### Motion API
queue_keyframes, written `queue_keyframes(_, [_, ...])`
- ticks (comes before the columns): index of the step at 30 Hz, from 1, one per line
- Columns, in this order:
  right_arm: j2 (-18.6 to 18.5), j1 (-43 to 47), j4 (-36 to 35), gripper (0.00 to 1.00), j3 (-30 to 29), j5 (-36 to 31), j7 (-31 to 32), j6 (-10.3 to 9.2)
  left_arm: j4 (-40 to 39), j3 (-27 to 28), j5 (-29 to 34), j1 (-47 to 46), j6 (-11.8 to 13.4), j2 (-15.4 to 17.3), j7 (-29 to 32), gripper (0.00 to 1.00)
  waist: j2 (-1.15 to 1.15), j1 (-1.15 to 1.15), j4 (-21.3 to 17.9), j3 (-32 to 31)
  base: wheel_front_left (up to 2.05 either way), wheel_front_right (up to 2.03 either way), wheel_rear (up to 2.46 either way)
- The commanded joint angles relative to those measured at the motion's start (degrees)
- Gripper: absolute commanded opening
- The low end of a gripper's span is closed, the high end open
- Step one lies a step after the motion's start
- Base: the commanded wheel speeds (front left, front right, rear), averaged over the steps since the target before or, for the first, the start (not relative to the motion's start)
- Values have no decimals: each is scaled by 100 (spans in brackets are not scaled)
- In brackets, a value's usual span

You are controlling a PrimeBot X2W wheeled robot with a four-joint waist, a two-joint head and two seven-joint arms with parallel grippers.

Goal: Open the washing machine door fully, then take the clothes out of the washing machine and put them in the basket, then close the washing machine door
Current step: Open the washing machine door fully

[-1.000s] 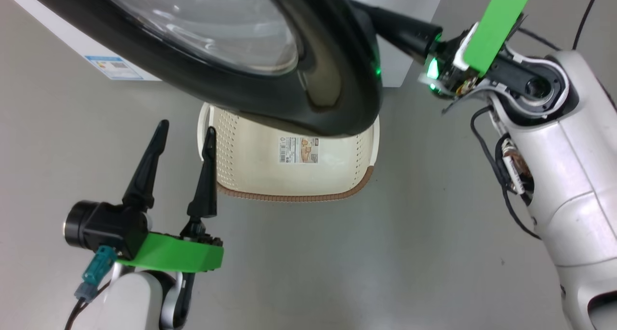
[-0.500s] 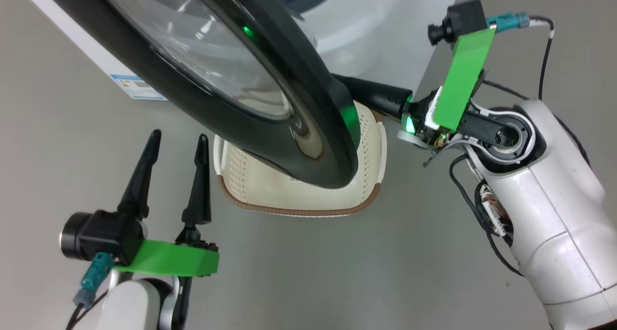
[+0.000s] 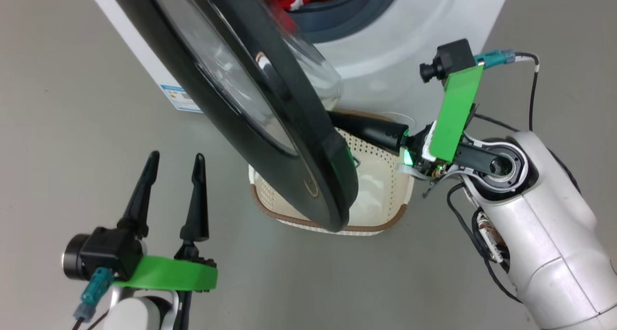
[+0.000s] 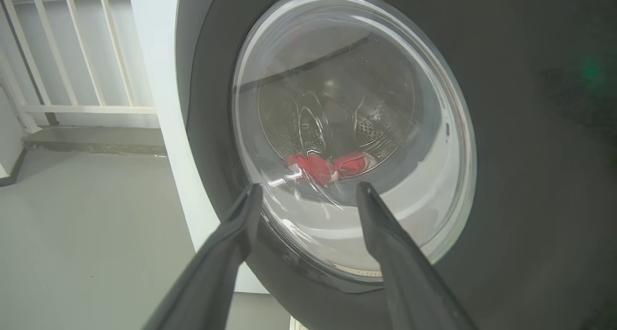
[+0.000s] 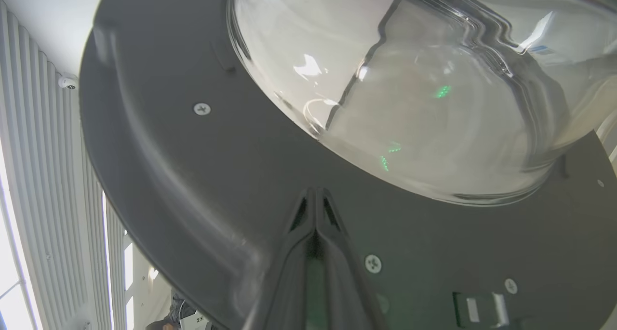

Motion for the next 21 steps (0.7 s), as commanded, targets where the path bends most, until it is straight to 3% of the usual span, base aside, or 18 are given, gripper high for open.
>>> queue_keyframes(1, [176,87,-207,0,85,48,62,39,-124,191,-61,58,40,92,-28,100,0,0,144,-142,0,0,0])
queue_keyframes(21, [213,643,-79,0,469,-74,97,39,130,97,-137,336,68,92,-28,100,0,0,1017,-777,0,0,0])
